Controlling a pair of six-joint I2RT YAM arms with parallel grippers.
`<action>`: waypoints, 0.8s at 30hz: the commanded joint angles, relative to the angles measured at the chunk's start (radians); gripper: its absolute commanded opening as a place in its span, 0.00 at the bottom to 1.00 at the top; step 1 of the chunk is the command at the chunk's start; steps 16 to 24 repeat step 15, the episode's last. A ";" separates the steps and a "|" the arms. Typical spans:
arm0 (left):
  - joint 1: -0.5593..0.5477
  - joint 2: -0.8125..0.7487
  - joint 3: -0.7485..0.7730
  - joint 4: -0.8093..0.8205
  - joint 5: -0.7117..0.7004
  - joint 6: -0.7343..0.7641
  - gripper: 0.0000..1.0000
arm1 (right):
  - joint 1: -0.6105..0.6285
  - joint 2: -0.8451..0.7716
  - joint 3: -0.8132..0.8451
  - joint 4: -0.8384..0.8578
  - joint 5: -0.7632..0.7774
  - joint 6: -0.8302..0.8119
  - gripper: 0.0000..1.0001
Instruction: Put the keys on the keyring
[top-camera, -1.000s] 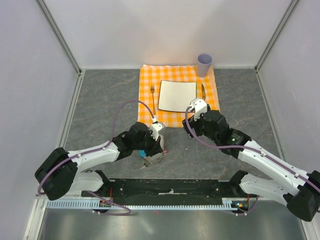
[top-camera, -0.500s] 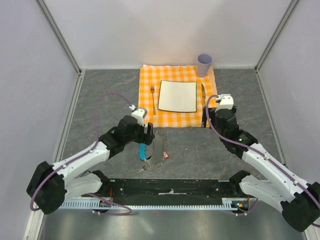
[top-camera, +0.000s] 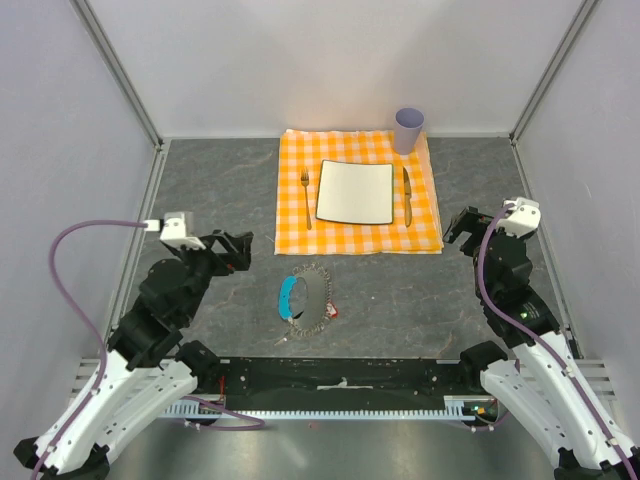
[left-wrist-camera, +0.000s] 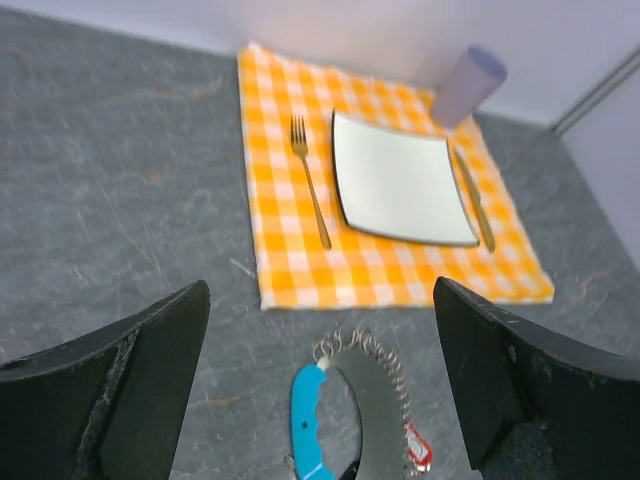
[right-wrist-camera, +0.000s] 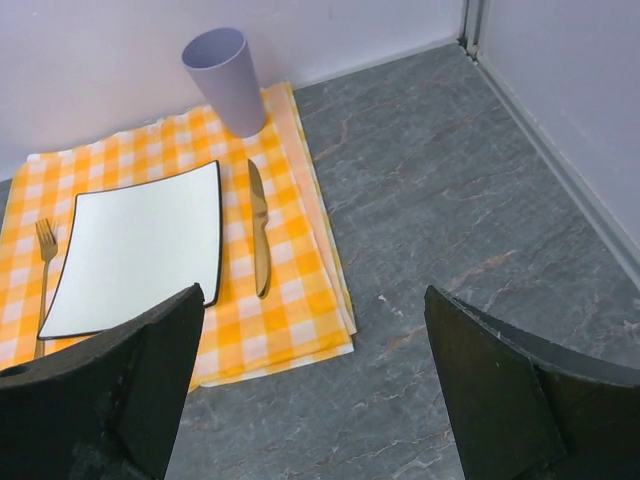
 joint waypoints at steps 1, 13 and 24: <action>0.002 -0.083 0.089 -0.039 -0.115 0.097 0.99 | -0.005 -0.038 0.041 0.008 0.073 -0.061 0.98; 0.002 -0.167 0.088 -0.039 -0.156 0.171 0.99 | -0.005 -0.111 0.057 0.009 0.100 -0.126 0.98; 0.002 -0.170 0.083 -0.038 -0.153 0.163 0.99 | -0.004 -0.119 0.055 0.011 0.097 -0.126 0.98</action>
